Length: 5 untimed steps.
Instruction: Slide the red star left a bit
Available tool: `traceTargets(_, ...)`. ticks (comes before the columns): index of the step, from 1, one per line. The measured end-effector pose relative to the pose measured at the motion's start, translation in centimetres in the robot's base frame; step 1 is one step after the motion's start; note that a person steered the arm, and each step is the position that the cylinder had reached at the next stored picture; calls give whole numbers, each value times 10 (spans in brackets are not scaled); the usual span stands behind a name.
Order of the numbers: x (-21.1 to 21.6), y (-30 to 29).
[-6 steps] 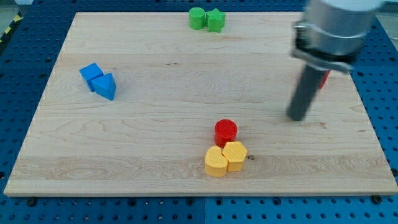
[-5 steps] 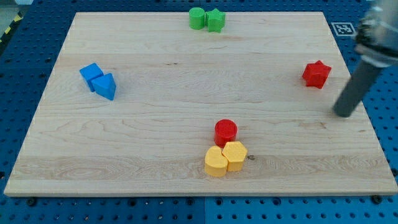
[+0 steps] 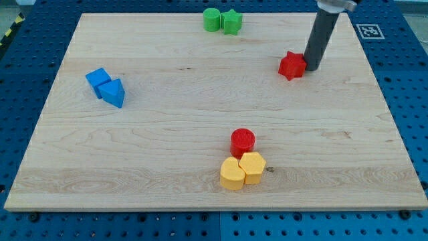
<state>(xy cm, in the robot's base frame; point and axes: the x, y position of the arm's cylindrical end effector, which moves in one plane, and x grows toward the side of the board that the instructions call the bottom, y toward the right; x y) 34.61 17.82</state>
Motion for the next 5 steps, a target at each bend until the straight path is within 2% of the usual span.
traceTargets(1,-2,0)
traceTargets(3,46,-20)
traceTargets(4,35,-43)
traceTargets(5,5,-43)
